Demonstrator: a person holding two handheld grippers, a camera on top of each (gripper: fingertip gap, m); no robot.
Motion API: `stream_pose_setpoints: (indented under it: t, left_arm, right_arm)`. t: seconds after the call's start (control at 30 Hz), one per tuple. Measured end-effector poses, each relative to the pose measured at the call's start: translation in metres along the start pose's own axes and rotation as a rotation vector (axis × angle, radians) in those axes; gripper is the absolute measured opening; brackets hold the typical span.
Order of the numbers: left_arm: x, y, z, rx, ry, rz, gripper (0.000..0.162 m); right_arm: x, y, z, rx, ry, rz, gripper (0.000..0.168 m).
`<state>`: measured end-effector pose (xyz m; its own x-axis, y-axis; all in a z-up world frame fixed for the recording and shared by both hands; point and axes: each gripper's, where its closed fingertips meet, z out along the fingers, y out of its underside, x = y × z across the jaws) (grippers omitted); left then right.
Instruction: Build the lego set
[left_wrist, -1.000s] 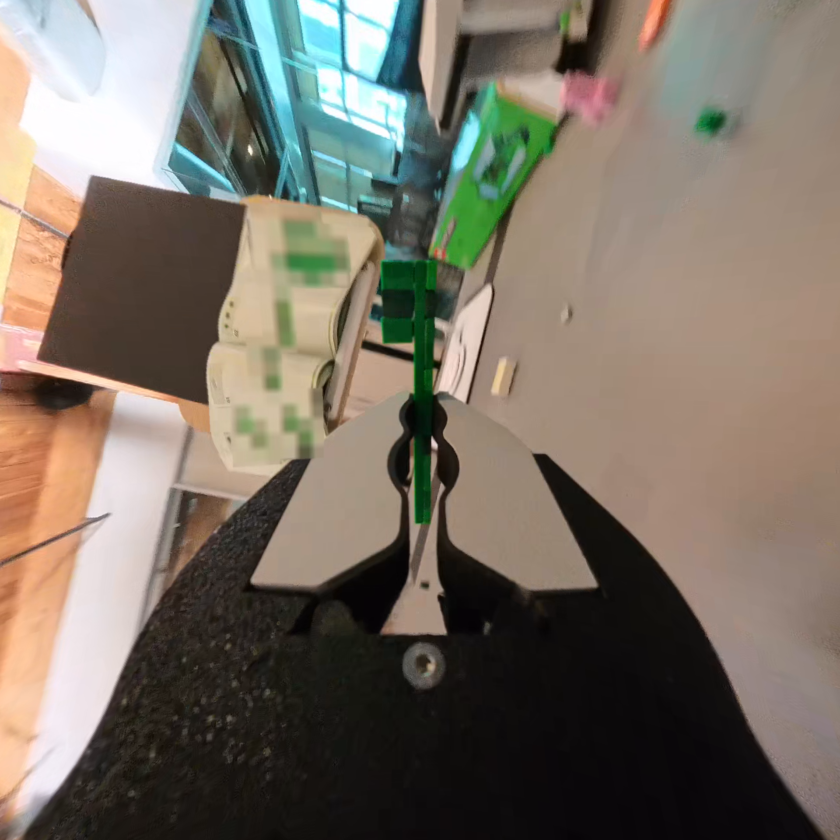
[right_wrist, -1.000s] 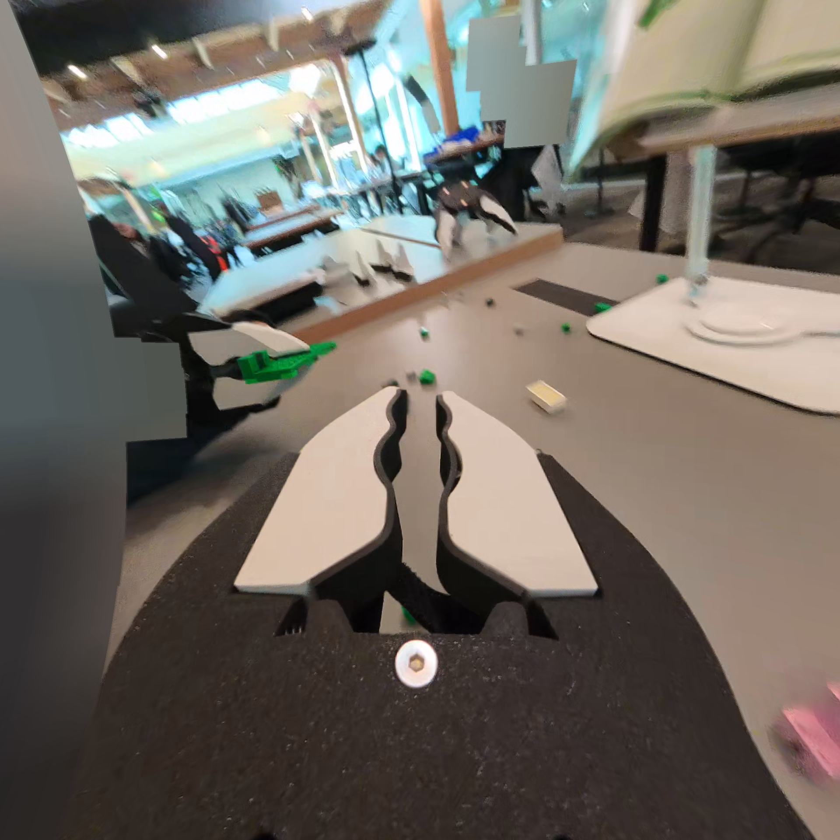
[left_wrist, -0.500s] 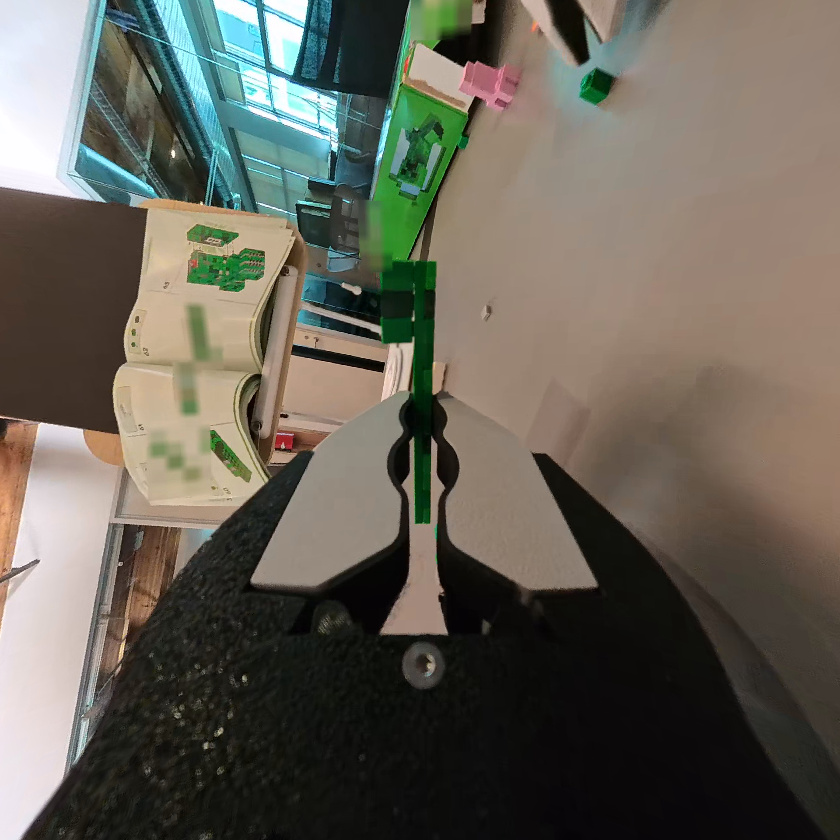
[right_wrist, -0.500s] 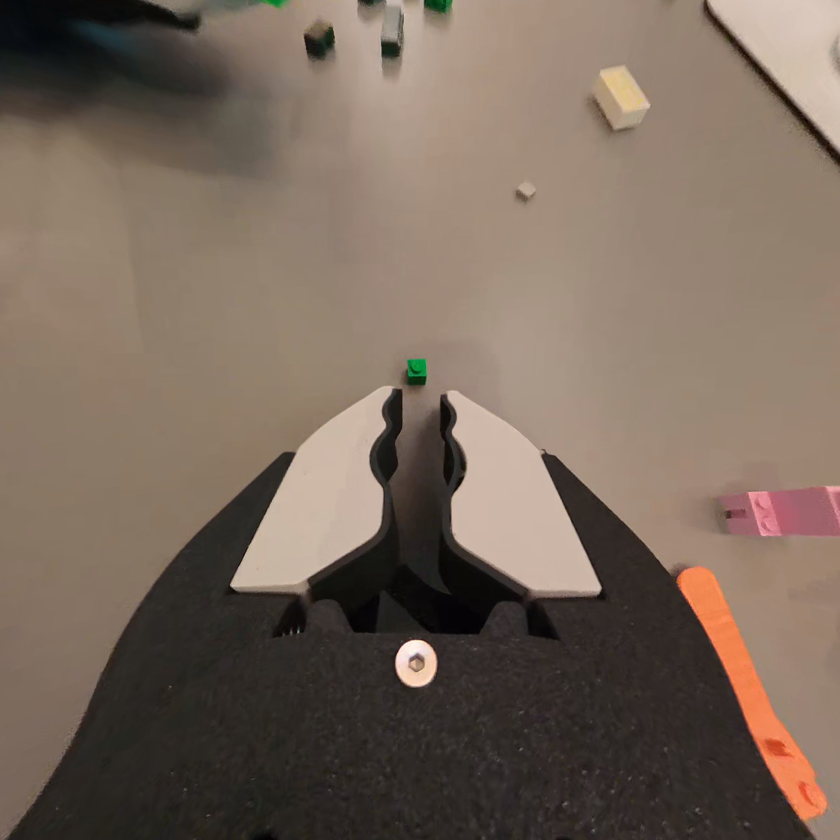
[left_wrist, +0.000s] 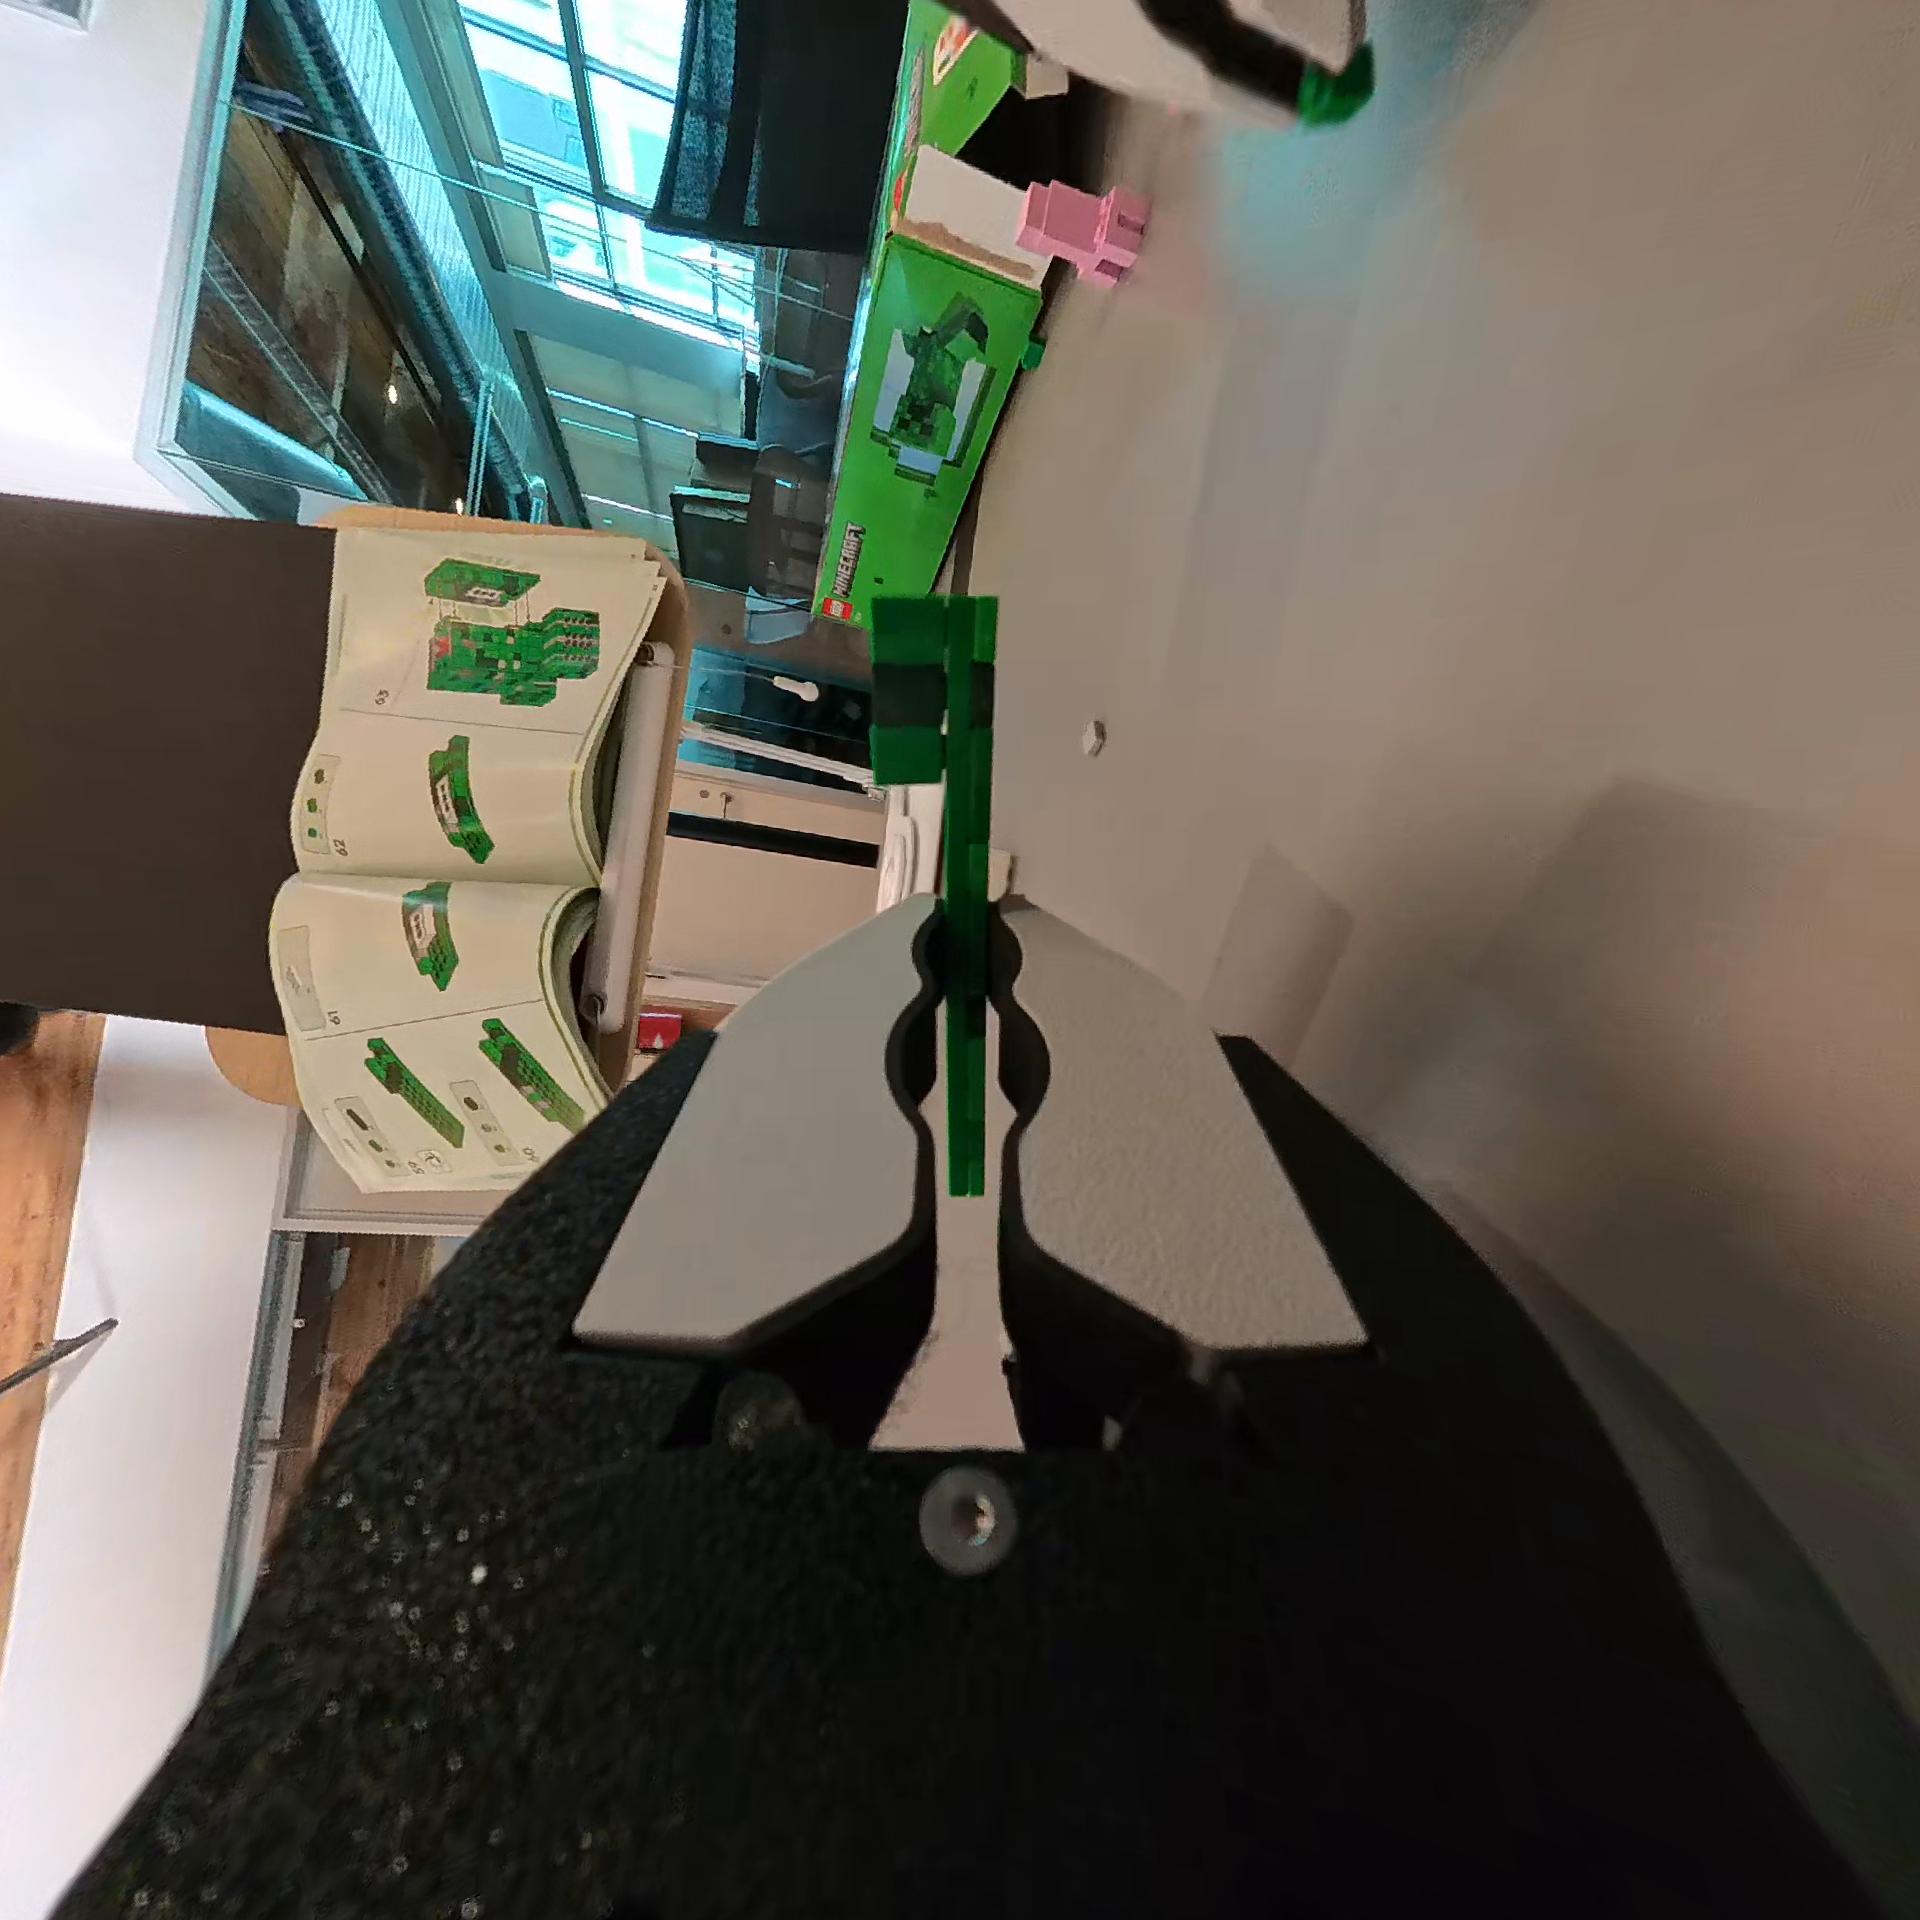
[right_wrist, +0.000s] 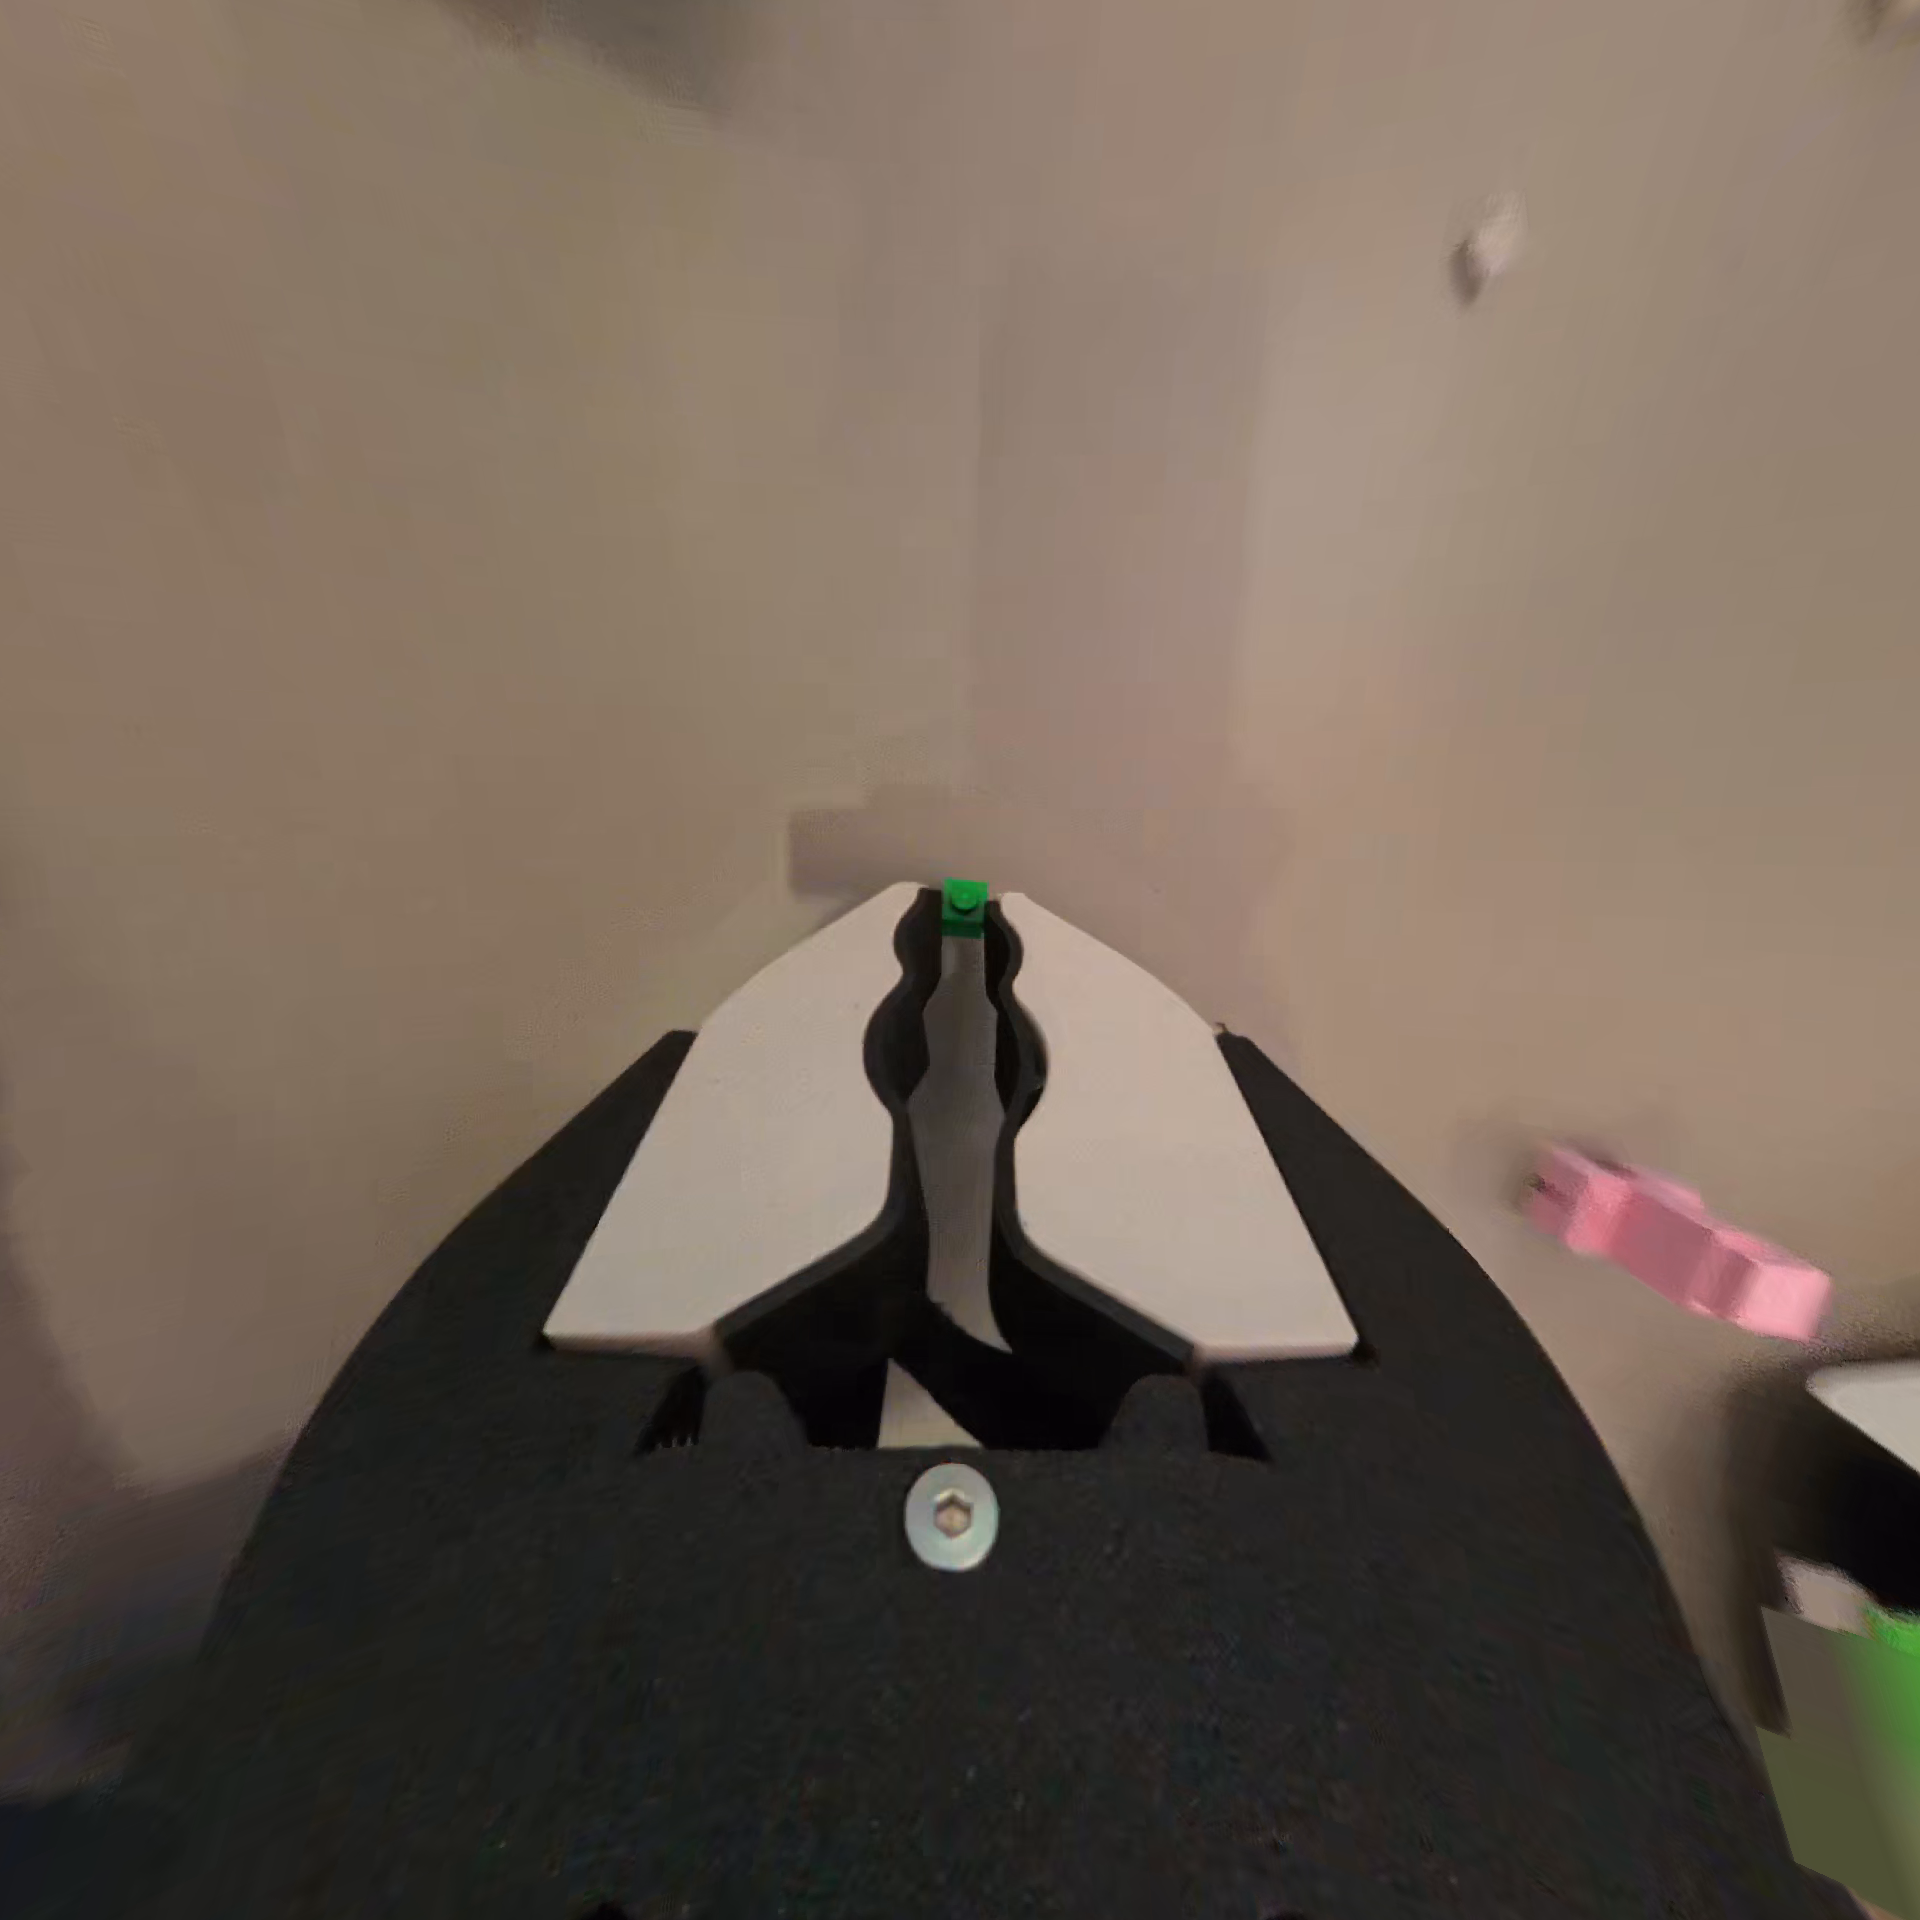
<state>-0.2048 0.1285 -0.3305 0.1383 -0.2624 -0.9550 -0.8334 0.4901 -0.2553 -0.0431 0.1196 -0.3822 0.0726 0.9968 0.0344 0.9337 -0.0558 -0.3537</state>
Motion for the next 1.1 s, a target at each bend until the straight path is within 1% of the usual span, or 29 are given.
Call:
stream_pose_setpoints:
  t: [0.13, 0.17, 0.23, 0.3, 0.37, 0.43, 0.53, 0.63, 0.67, 0.7, 0.77, 0.8, 0.87, 0.9, 1.03, 1.1]
  left_arm:
    - [-0.001, -0.004, -0.001, 0.003, -0.008, 0.032, 0.005]
    - [0.0, -0.004, -0.001, 0.003, -0.008, 0.037, 0.005]
    - [0.0, -0.005, -0.001, 0.003, -0.005, 0.043, 0.005]
    - [0.001, -0.003, -0.001, -0.002, -0.003, 0.042, 0.005]
    - [0.0, -0.001, -0.001, -0.008, -0.003, 0.035, 0.005]
    - [-0.001, 0.0, -0.001, -0.01, -0.007, 0.023, 0.005]
    - [-0.002, -0.001, -0.001, -0.003, -0.014, 0.014, 0.005]
    - [-0.001, -0.003, -0.001, -0.015, -0.019, 0.066, 0.005]
    - [0.0, -0.004, 0.0, -0.017, -0.009, 0.067, 0.005]
    - [0.002, -0.005, 0.001, -0.012, 0.003, 0.057, 0.005]
    - [0.006, -0.008, 0.002, 0.006, 0.022, 0.035, 0.005]
    - [0.007, -0.008, 0.003, 0.008, 0.028, 0.03, 0.005]
    - [0.008, -0.007, 0.003, 0.005, 0.032, 0.03, 0.005]
    - [0.008, -0.007, 0.003, 0.002, 0.036, 0.029, 0.005]
    - [0.008, -0.009, 0.003, 0.013, 0.043, 0.016, 0.005]
    - [0.009, -0.011, 0.003, 0.023, 0.046, 0.016, 0.005]
  right_arm:
    - [-0.001, 0.027, -0.009, -0.492, -0.01, -0.072, 0.007]
    - [-0.002, 0.032, -0.009, -0.587, -0.02, -0.104, 0.007]
    - [-0.004, 0.04, -0.007, -0.717, -0.041, -0.148, 0.008]
    - [-0.004, 0.04, -0.003, -0.751, -0.042, -0.178, 0.008]
    - [-0.001, 0.033, -0.002, -0.69, -0.003, -0.195, 0.009]
    - [-0.001, 0.027, -0.009, -0.573, 0.021, -0.168, 0.017]
    - [0.0, 0.015, -0.023, -0.25, 0.102, -0.084, 0.016]
    - [-0.001, 0.016, -0.029, 0.04, 0.176, -0.038, 0.014]
    - [-0.002, 0.018, -0.029, 0.115, 0.186, -0.019, 0.011]
    - [-0.004, 0.021, -0.028, 0.173, 0.174, 0.009, 0.011]
    - [-0.003, 0.024, -0.027, 0.261, 0.178, 0.07, 0.011]
    - [-0.002, 0.027, -0.025, 0.278, 0.188, 0.087, 0.014]
    - [0.003, 0.033, -0.023, 0.304, 0.23, 0.054, 0.014]
    - [0.002, 0.034, -0.022, 0.333, 0.221, 0.027, 0.012]
    - [-0.003, 0.028, -0.018, 0.481, 0.078, 0.022, 0.014]
    - [-0.002, 0.03, -0.015, 0.481, 0.048, 0.007, 0.016]
